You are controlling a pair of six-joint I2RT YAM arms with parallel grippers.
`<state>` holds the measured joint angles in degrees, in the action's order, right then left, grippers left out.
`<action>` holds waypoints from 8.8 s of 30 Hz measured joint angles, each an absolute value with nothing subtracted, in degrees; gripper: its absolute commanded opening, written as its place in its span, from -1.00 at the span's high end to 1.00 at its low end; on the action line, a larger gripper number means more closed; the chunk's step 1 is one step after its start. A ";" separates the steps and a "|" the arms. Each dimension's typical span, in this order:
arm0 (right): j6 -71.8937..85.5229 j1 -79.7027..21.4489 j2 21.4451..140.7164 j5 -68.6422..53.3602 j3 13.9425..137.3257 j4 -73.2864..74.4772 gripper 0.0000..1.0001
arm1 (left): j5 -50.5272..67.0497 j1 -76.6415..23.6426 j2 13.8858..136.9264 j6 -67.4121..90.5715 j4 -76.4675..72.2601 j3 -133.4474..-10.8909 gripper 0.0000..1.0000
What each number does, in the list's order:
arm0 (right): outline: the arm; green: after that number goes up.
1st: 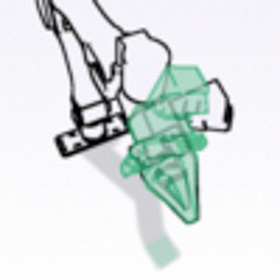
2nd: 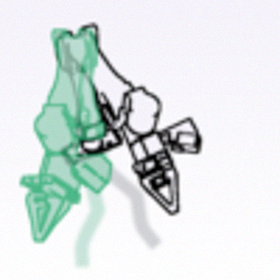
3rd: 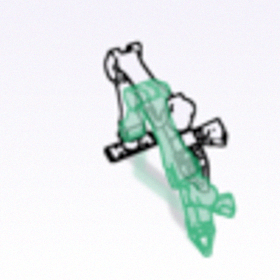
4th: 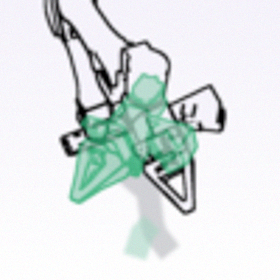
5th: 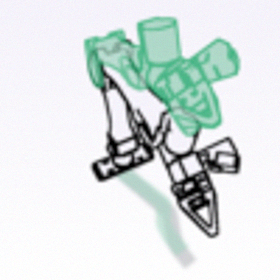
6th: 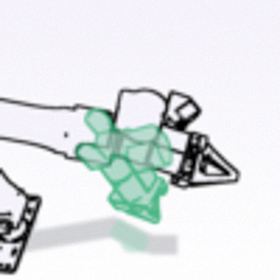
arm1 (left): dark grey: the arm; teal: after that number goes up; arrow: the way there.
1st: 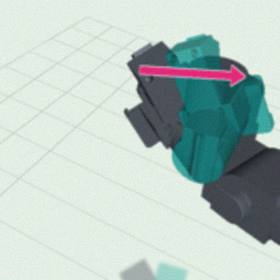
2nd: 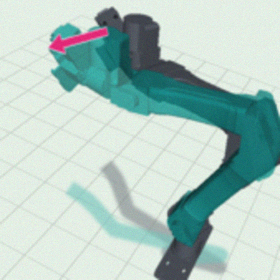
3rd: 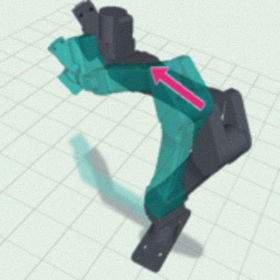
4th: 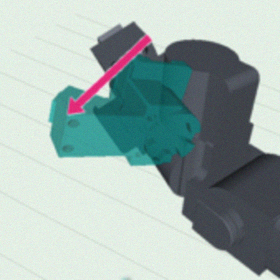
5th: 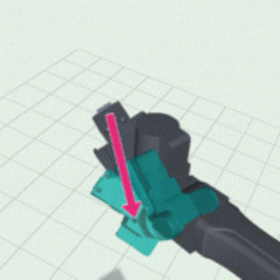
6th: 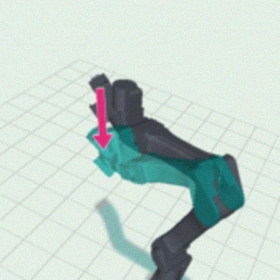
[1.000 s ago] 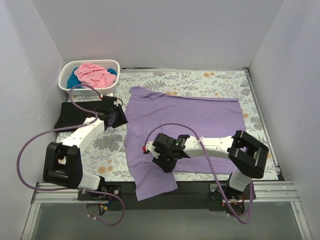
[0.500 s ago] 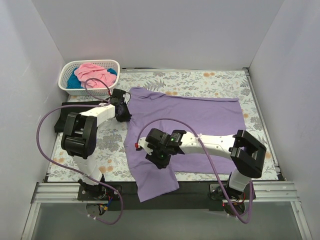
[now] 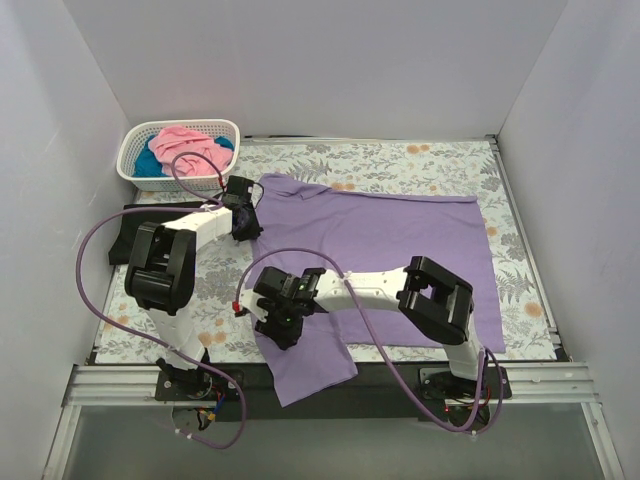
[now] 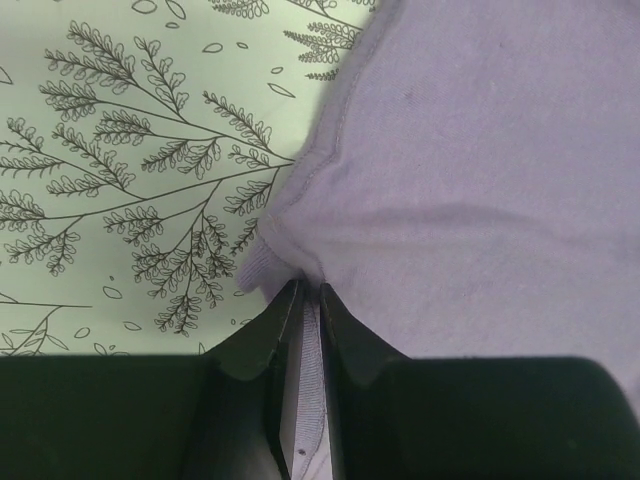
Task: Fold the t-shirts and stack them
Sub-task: Flatten the tshirt out, then fold the tshirt
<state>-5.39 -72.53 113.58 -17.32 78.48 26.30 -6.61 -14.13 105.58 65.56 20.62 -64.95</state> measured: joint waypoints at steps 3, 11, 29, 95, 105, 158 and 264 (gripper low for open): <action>-6.24 -73.93 114.24 -18.85 78.87 25.67 0.37 | -8.12 -14.13 105.58 64.88 20.56 -64.95 0.78; -8.43 -76.77 116.05 -22.68 81.21 27.22 0.36 | -13.15 -14.44 105.54 63.96 22.02 -64.97 0.77; -10.41 -78.72 120.95 -22.26 89.49 30.70 0.25 | -20.03 -14.37 105.12 63.40 27.49 -66.48 0.10; 25.26 11.75 71.94 3.09 48.16 19.05 0.08 | -8.54 -16.51 83.44 76.69 26.24 -55.37 -0.14; 21.47 7.55 87.48 -0.86 59.61 12.45 0.10 | -6.59 -8.45 110.63 76.31 22.48 -84.88 0.17; 20.34 7.88 113.58 2.20 80.79 5.34 0.07 | -6.52 -9.61 129.95 58.96 16.14 -101.01 1.00; 19.09 15.27 102.48 -10.15 70.96 15.33 0.97 | -1.23 -9.72 91.11 74.30 41.19 -81.10 1.00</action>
<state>19.09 15.27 102.48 -10.15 70.96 15.33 -1.23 -9.72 91.11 74.30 41.19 -81.10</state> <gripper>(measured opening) 0.023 0.026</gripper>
